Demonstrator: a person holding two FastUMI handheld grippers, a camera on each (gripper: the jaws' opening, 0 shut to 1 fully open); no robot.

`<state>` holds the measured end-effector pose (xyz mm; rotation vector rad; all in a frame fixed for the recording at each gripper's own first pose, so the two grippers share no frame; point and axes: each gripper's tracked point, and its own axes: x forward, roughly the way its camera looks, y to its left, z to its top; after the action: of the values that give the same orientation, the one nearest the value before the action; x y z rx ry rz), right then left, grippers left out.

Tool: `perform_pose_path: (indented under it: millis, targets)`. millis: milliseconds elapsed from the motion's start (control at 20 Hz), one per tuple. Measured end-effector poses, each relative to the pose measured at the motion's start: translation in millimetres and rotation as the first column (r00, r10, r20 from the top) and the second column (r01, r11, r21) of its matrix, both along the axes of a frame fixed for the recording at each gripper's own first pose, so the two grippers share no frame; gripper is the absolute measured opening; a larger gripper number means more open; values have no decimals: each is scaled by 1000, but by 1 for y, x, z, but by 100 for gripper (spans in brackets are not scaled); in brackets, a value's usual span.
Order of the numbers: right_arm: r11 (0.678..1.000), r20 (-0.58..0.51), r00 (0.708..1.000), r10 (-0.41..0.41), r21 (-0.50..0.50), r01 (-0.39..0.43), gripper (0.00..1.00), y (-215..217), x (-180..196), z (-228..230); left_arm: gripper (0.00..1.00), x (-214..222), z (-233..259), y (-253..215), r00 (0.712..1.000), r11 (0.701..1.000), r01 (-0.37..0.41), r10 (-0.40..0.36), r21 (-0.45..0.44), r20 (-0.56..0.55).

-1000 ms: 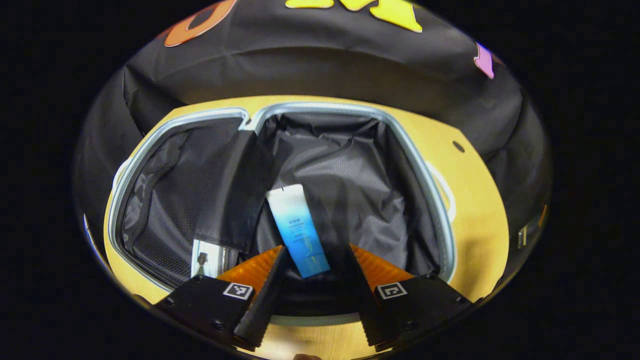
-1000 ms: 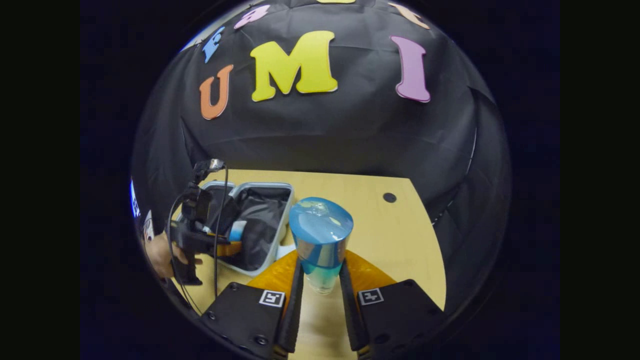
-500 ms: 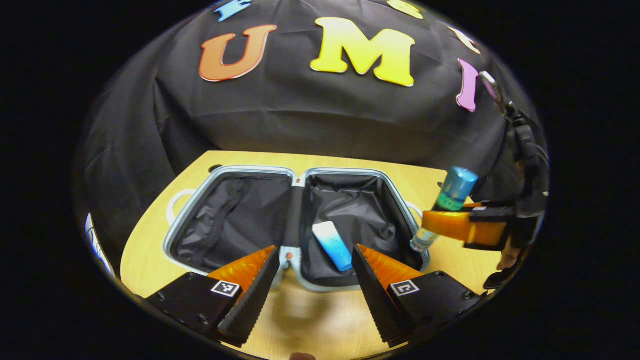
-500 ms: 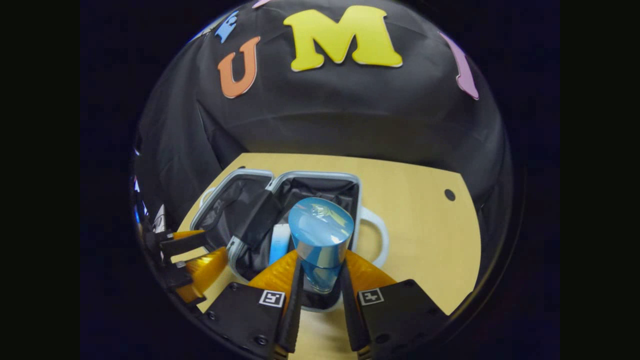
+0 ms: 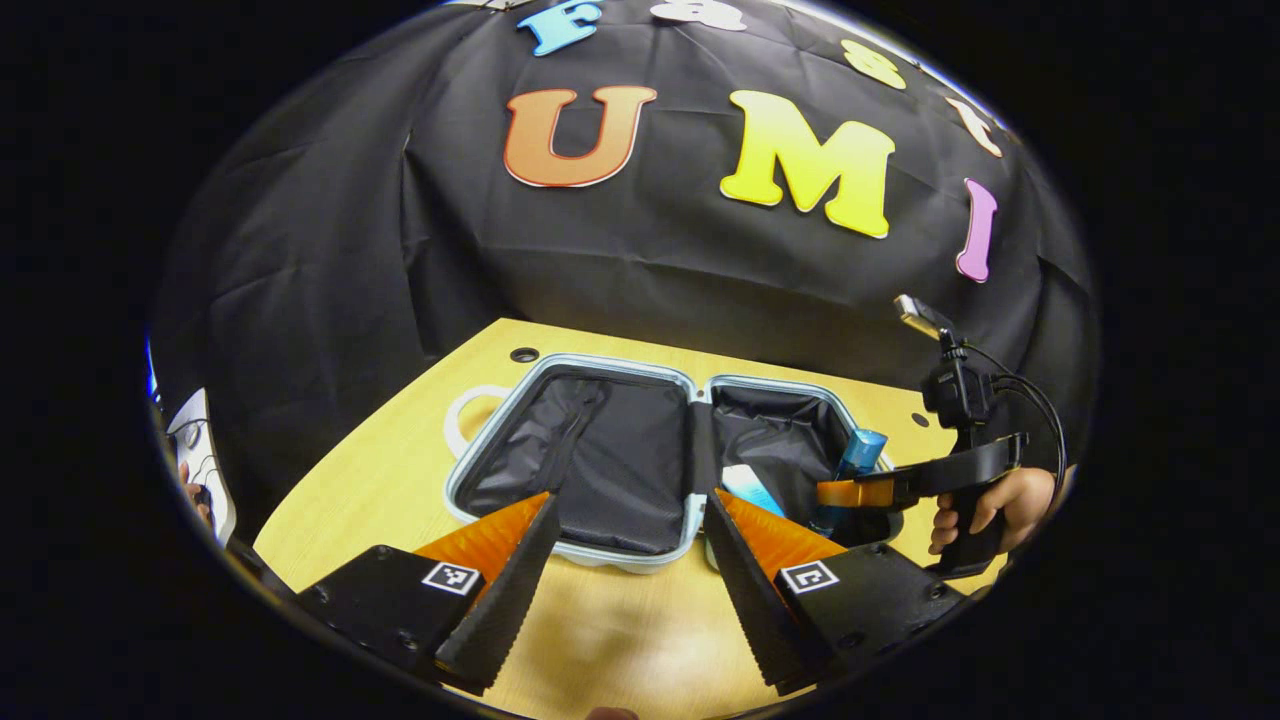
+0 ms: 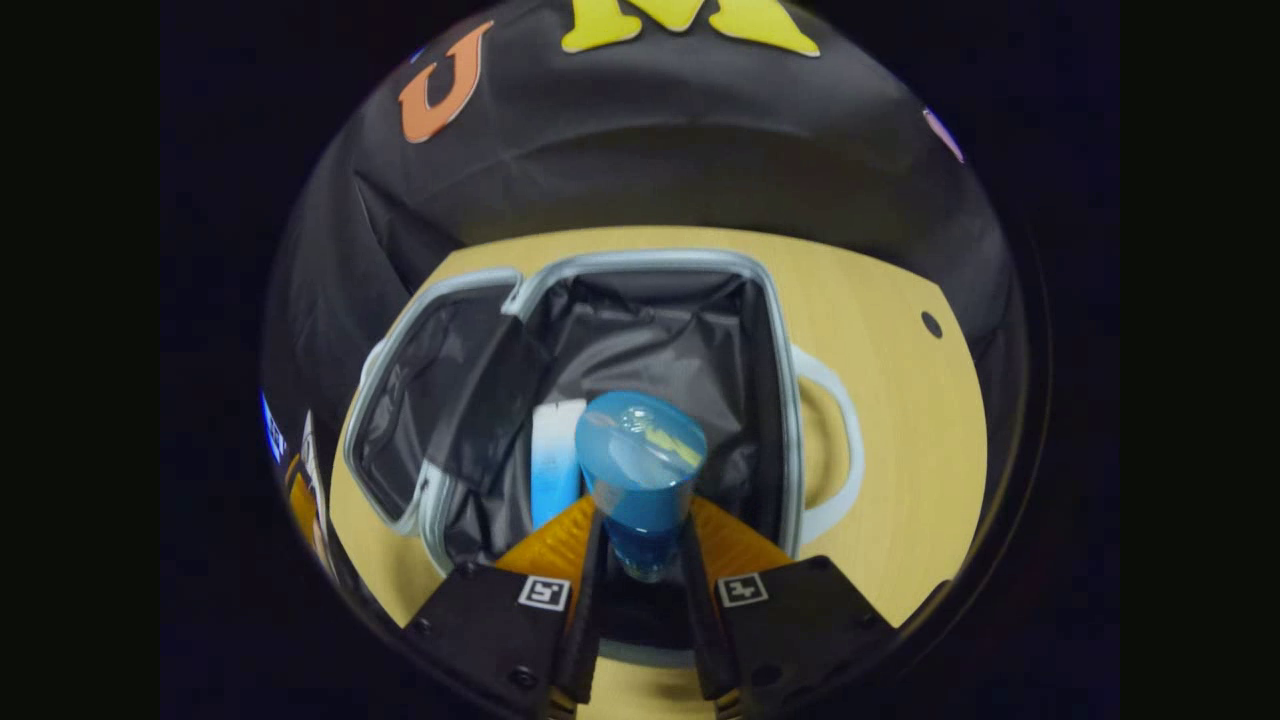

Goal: First open the suitcase, pack the skin care products into it, and then close the suitcase.

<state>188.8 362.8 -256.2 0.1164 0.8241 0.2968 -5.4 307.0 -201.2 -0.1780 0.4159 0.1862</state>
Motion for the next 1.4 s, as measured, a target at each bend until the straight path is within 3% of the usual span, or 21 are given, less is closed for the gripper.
perform_pose_path:
  millis: [400, 900, 1000, 1050, 1200, 1300, 1400]
  targets:
    - [990, -151, 979, -139, -25, 137, 34, 6, 25, -43, 93, 2, 10, 49, 996, 998, -60, 59, 8, 60]
    - [993, -134, 986, -104, -64, 97, 42, 15, 24, -43, 93, 15, 28, 118, 977, 988, -152, 153, -19, 148]
    - [995, -126, 989, -83, -66, 75, 64, 17, 20, -38, 93, 21, 34, 131, 971, 986, -160, 164, -39, 175]
    - [993, -104, 991, -80, -90, 70, 76, 13, 21, -35, 93, 25, 31, 137, 968, 985, -163, 172, -62, 182]
    - [996, -49, 998, -37, -85, 32, 80, 17, 15, -13, 92, 38, 1, 161, 966, 965, -191, 218, -181, 143]
    - [998, -11, 1000, -20, -60, 19, 80, 16, 5, 10, 94, 51, -20, 180, 958, 929, -221, 264, -296, 113]
    - [1000, 26, 999, -25, -19, 25, 80, 10, -8, 35, 96, 62, -39, 186, 954, 872, -219, 286, -437, 92]
